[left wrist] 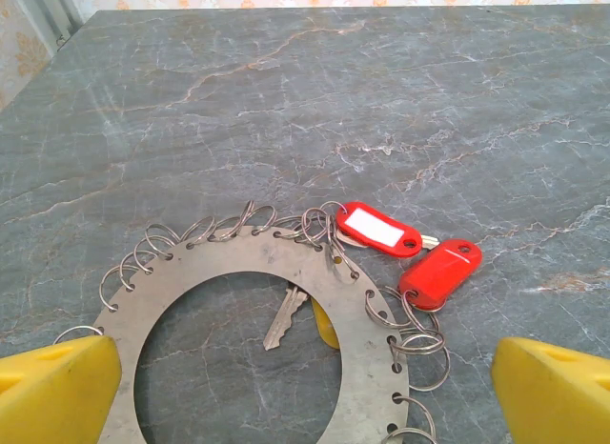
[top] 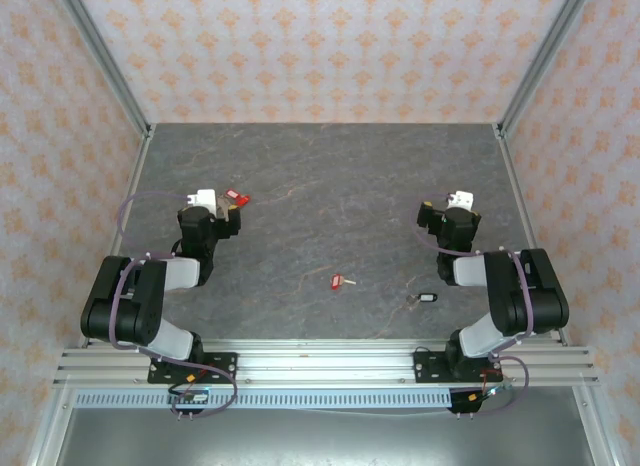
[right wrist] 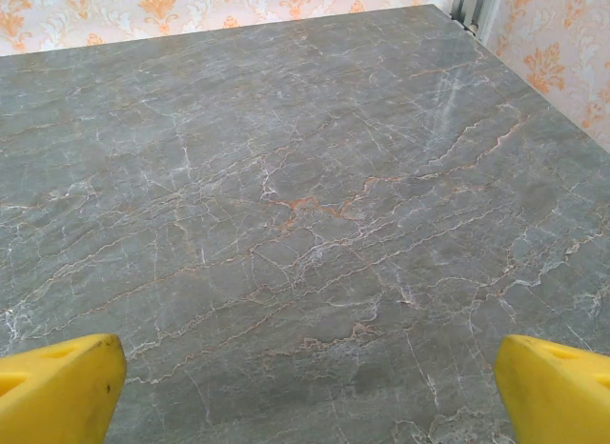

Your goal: Put the keys on the keyring

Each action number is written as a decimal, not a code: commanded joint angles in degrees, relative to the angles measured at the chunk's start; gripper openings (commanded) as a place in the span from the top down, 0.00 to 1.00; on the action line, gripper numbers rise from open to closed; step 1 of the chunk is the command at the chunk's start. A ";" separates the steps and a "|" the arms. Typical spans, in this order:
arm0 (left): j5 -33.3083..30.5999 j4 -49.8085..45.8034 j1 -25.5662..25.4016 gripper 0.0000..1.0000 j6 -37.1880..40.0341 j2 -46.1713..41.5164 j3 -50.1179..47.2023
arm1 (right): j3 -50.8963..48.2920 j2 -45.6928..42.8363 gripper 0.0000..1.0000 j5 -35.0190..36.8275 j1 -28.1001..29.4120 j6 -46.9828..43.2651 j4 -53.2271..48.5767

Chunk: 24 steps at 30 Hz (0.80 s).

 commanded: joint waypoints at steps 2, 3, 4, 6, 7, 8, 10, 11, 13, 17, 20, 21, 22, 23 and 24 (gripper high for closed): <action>-0.21 0.02 -0.09 0.00 -0.08 0.29 1.42 | 0.34 -0.40 0.01 -0.08 -0.26 0.69 0.11; -0.25 0.02 -0.16 0.00 -0.02 0.29 1.40 | 0.33 -0.35 0.01 -0.08 -0.26 0.64 0.13; -0.20 0.00 -0.11 0.00 -0.04 0.29 1.34 | 0.33 -0.34 0.01 -0.08 -0.26 0.64 0.14; -0.23 0.00 -0.11 0.00 -0.11 0.28 1.39 | 0.33 -0.41 0.01 -0.08 -0.26 0.64 0.10; -0.25 0.04 -0.17 0.00 -0.10 0.29 1.40 | 0.35 -0.38 0.01 -0.08 -0.22 0.69 0.13; -0.19 0.08 -0.10 0.00 -0.07 0.28 1.41 | 0.28 -0.32 0.01 -0.07 -0.25 0.67 0.13; -0.24 0.03 -0.17 0.00 -0.10 0.28 1.41 | 0.45 -0.32 0.01 -0.09 -0.26 0.67 0.04; -0.24 0.06 -0.16 0.00 -0.05 0.27 1.33 | 0.45 -0.24 0.01 -0.17 -0.24 0.69 -0.04; -0.25 0.02 -0.16 0.00 -0.08 0.29 1.40 | 0.49 -0.32 0.01 -0.17 -0.26 0.67 -0.03; -0.24 0.07 -0.09 0.00 -0.11 0.29 1.33 | 0.28 -0.36 0.01 -0.12 -0.27 0.60 0.15; -0.23 0.03 -0.13 0.00 -0.09 0.29 1.34 | 0.16 -0.41 0.01 -0.26 -0.26 0.53 0.35; -0.21 0.07 -0.14 0.00 -0.11 0.29 1.36 | 0.00 -0.56 0.01 -0.79 -0.26 0.31 0.61; -0.25 0.05 -0.11 0.00 -0.11 0.29 1.43 | -0.19 -0.58 0.01 -1.27 -0.21 0.10 0.86; -0.25 0.08 -0.12 0.00 -0.10 0.24 1.38 | -0.39 -0.64 0.01 -1.55 -0.25 -0.06 1.16; -0.25 0.07 -0.11 0.00 -0.11 0.29 1.34 | -0.59 -0.68 0.01 -1.69 -0.21 -0.03 1.42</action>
